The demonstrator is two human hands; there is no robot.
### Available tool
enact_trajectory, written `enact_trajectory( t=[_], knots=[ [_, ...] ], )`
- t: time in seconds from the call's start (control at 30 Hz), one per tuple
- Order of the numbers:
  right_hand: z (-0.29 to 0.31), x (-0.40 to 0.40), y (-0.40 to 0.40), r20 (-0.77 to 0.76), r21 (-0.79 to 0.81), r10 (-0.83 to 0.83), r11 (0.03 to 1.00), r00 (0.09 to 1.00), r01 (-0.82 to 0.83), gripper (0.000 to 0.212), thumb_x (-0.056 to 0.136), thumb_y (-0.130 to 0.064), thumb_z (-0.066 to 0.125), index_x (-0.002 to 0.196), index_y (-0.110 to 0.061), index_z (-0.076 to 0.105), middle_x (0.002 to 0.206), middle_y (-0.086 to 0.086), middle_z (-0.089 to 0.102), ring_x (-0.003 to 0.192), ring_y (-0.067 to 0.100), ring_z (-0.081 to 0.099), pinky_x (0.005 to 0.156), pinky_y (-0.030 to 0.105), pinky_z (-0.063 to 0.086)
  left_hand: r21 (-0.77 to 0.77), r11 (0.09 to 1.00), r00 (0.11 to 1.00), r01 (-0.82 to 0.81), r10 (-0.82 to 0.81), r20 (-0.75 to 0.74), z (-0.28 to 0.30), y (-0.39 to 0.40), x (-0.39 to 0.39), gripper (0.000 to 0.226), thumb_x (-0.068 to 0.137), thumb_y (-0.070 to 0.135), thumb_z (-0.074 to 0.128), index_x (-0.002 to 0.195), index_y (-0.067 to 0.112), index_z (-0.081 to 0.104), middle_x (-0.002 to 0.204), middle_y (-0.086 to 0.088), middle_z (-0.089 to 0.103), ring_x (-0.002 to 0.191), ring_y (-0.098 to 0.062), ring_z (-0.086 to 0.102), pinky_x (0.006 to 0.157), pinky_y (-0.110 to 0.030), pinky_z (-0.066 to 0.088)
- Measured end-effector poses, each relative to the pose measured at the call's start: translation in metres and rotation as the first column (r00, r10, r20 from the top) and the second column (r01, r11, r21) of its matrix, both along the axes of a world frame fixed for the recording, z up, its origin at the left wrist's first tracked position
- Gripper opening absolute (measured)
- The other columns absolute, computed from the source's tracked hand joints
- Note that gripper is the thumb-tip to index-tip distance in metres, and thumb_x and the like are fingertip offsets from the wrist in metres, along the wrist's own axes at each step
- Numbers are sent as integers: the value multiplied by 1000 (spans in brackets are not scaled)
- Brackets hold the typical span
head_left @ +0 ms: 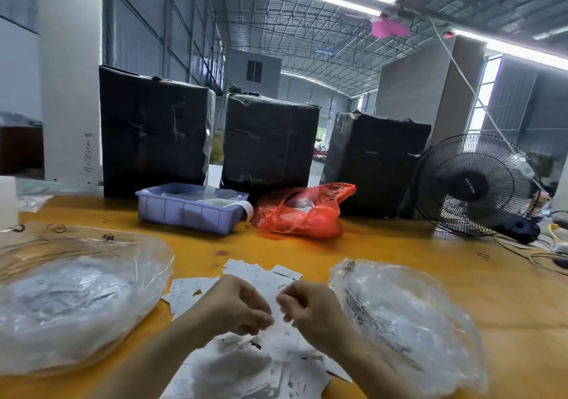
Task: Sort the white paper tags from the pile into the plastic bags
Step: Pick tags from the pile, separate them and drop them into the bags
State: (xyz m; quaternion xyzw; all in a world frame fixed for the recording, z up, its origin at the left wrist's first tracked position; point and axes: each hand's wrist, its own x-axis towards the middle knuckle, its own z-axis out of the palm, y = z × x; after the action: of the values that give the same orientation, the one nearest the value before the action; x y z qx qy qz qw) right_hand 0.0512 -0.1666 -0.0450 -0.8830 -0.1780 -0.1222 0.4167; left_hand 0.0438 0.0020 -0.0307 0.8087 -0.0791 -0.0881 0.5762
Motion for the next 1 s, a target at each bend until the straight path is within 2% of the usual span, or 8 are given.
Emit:
enact_trajectory(
  t=[0.1,0.17,0.33,0.47,0.57,0.8,0.9,1.0],
  knots=[
    [-11,4,-9,-7,-424,-69,904,998,59,45,86,-42,64,119,-12,63,122,4,62,116,19,53,96,27,40,-84,991,994,-105,105,-13,-1,3,3,13,76,5,76,64,5,72,63,-14,70,46,-14,61,45,-20,47],
    [-16,5,-11,-45,-511,-41,860,998,12,46,80,-47,68,109,-11,66,114,9,65,110,22,54,90,31,42,-136,980,989,-146,143,-29,-2,4,5,14,77,7,76,64,4,72,68,-18,71,48,-15,64,46,-20,49],
    [-21,10,-15,106,-336,-108,932,989,138,32,80,-18,72,111,-13,66,106,2,61,97,14,53,79,16,38,-129,976,984,-178,178,-13,-3,5,9,11,69,-3,79,63,2,72,64,-16,70,54,-15,66,52,-19,52],
    [-22,8,-17,60,-193,-164,966,985,173,26,83,-11,67,108,-12,62,89,-6,57,79,7,50,68,15,41,-144,971,981,-191,192,-11,-2,3,8,14,66,-7,80,63,0,68,61,-15,68,53,-15,66,51,-19,52],
    [-23,9,-18,88,-208,-162,962,983,177,17,86,-15,67,103,-12,66,95,0,67,84,11,57,77,24,46,-145,970,980,-194,197,3,-2,2,8,15,65,-8,80,67,-5,66,55,-13,66,49,-13,64,49,-18,51],
    [-27,11,-19,169,-281,-162,938,972,205,11,89,-16,60,92,-12,70,100,1,68,88,11,57,78,21,46,-146,968,979,-204,204,-12,-1,2,4,17,66,0,82,66,-1,65,59,-14,68,43,-11,58,41,-17,38],
    [-25,10,-16,71,-303,-73,949,995,91,36,81,-39,70,109,-17,65,109,-2,59,100,10,51,84,21,41,-139,970,980,-197,196,-20,-3,1,6,10,75,2,77,70,0,67,64,-13,70,45,-9,58,43,-17,38],
    [-20,8,-14,-74,-357,-68,933,995,37,56,69,-43,80,116,-18,64,101,-4,57,94,11,52,81,24,44,-127,968,976,-215,210,-50,-5,0,8,12,87,-5,61,77,-1,67,63,-13,64,47,-11,54,44,-16,42]
  ],
)
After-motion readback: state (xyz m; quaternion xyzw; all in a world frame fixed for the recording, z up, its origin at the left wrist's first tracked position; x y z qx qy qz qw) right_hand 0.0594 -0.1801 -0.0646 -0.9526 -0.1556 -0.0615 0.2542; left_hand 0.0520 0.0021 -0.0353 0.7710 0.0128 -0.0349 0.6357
